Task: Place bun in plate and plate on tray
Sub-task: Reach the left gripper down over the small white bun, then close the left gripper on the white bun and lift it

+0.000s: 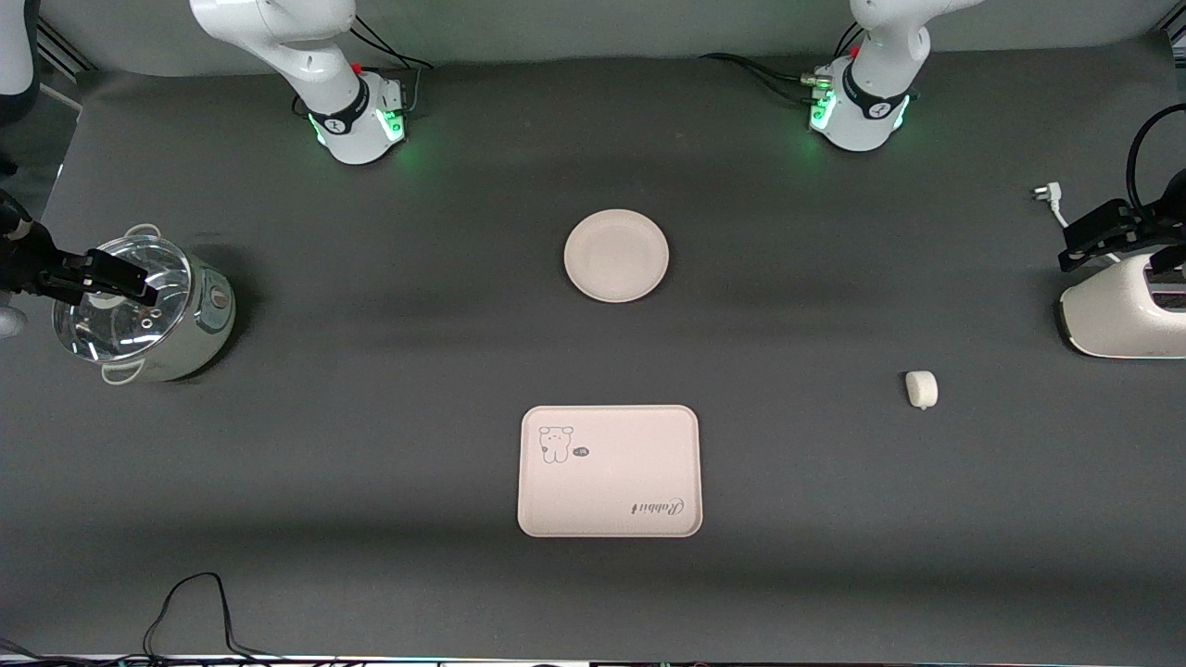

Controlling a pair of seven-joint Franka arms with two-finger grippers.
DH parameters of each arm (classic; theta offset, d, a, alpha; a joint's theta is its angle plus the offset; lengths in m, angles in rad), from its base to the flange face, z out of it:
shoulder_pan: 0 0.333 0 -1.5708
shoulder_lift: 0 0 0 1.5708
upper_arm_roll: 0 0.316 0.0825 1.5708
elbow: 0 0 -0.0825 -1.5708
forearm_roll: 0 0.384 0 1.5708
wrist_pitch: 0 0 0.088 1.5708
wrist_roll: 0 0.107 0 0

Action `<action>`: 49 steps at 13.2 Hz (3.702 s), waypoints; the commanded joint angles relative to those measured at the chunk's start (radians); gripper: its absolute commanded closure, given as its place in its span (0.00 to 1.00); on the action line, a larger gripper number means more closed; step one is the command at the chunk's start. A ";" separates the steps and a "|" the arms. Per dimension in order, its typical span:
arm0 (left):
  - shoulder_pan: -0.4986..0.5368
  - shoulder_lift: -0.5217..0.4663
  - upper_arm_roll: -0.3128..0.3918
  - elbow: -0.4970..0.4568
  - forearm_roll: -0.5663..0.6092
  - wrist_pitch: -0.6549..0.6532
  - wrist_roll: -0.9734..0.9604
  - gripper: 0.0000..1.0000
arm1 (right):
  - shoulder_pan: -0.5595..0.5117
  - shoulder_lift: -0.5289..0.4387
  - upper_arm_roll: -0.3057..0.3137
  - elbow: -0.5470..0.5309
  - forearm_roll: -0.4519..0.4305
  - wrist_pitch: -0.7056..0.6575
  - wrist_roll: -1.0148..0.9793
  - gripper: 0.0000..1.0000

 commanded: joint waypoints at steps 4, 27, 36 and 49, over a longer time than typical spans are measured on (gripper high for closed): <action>0.006 0.007 0.001 0.019 -0.008 -0.016 0.008 0.00 | 0.010 -0.024 -0.007 -0.020 -0.022 -0.003 -0.017 0.00; -0.014 0.511 0.001 -0.424 0.266 0.863 -0.232 0.01 | 0.010 -0.024 -0.007 -0.033 -0.022 -0.005 -0.016 0.00; 0.002 0.510 -0.001 -0.446 0.268 0.869 -0.213 0.94 | 0.010 -0.024 -0.007 -0.034 -0.022 -0.005 -0.017 0.00; -0.013 0.018 -0.435 -0.356 -0.050 0.300 -0.236 0.91 | 0.010 -0.026 -0.007 -0.034 -0.020 -0.006 -0.017 0.00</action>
